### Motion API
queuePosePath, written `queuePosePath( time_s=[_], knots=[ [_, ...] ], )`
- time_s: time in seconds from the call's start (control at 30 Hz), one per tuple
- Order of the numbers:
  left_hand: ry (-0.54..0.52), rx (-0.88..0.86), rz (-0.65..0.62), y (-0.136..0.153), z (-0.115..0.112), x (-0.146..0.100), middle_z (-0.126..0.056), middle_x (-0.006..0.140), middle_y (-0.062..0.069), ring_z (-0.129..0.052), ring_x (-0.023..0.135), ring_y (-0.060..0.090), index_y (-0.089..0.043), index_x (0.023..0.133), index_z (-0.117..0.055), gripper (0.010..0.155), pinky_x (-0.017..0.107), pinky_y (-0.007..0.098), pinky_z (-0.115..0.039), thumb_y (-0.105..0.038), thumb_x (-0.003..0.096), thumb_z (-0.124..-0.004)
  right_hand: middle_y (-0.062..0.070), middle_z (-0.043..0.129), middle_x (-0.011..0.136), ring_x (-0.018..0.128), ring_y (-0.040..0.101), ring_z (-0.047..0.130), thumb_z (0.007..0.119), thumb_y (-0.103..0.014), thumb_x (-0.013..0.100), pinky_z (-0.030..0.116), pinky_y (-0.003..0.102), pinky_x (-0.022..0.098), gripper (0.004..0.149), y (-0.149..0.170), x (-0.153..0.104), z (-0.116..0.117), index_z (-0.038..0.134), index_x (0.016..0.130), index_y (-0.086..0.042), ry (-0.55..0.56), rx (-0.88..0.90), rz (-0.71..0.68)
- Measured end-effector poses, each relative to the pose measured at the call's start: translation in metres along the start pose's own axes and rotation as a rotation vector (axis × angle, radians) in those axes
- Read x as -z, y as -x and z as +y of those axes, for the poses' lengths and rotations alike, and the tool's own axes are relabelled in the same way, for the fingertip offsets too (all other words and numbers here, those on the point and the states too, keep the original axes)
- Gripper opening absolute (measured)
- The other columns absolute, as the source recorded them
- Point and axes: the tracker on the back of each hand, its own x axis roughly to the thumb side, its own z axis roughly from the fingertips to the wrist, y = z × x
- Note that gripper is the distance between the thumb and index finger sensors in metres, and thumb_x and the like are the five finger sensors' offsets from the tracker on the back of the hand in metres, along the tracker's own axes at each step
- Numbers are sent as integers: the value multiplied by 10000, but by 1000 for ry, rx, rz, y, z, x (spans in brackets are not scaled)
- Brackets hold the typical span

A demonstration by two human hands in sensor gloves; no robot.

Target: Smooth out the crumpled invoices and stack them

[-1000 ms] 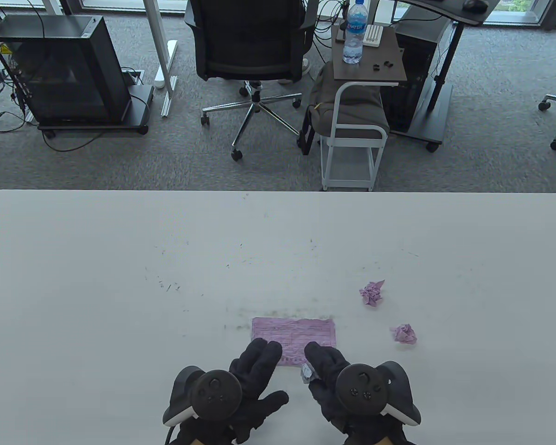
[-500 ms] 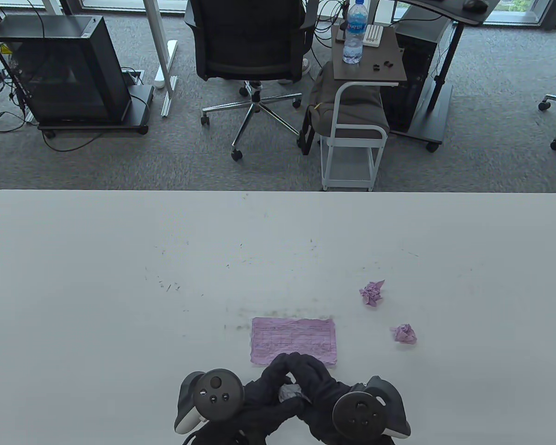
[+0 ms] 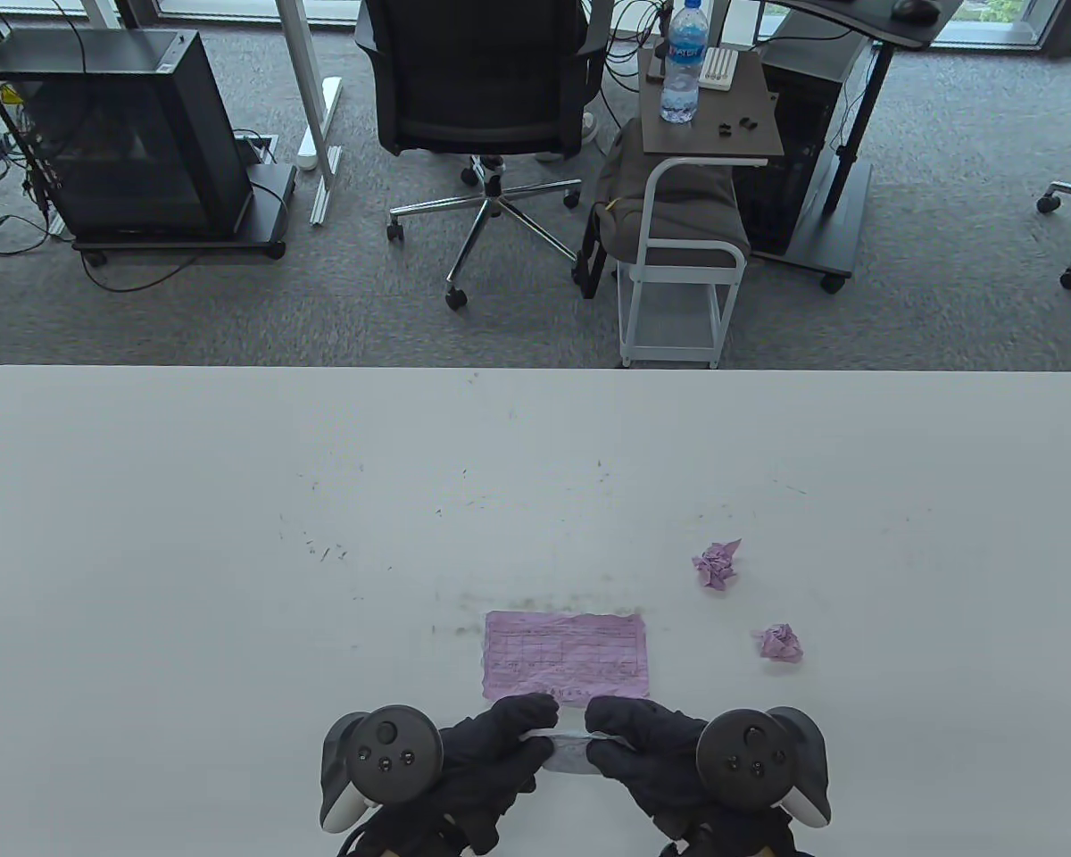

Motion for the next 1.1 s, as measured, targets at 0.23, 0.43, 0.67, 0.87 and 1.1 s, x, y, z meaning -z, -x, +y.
queuePosePath(
  time_s=[0.23, 0.43, 0.67, 0.87, 1.1],
  knots=[
    [83, 43, -63, -7, -7, 1, -891, 760, 78, -1004, 431, 179, -119, 998, -696, 493, 478, 484, -868, -305, 558, -817, 339, 542, 1065, 845, 508, 695, 758, -589, 490, 768, 566, 533, 819, 9, 1, 0, 458, 1055, -78, -131, 74, -64],
    [134, 23, -66, -10, -12, 1, -845, 840, 85, -997, 544, 216, -120, 1056, -606, 553, 541, 518, -835, -235, 559, -822, 258, 781, 928, 709, 404, 871, 801, -452, 518, 825, 524, 491, 579, 2, 9, 21, 652, 944, -89, -180, 83, -98],
    [156, 15, 37, 2, -8, 3, -808, 910, 127, -994, 628, 272, -141, 1072, -614, 568, 548, 550, -818, -201, 554, -841, 227, 896, 818, 593, 350, 963, 797, -349, 547, 881, 488, 422, 400, 5, 7, 13, 722, 877, -136, -76, 63, -56],
    [175, 118, 142, 12, -7, 4, -809, 902, 157, -993, 644, 310, -87, 1066, -623, 548, 539, 563, -813, -202, 566, -815, 181, 946, 727, 504, 302, 1002, 773, -308, 557, 907, 449, 362, 414, 10, 4, 7, 688, 900, -93, -6, 22, -8],
    [171, -210, 68, 10, -17, 3, -331, 1122, 273, -741, 914, 476, -41, 1120, -104, 1041, 630, 595, -706, -606, 536, -753, 159, 942, 710, 489, 278, 1001, 807, -287, 535, 908, 432, 351, 438, -2, 3, 10, 673, 898, -81, 132, 3, -63]
  ],
)
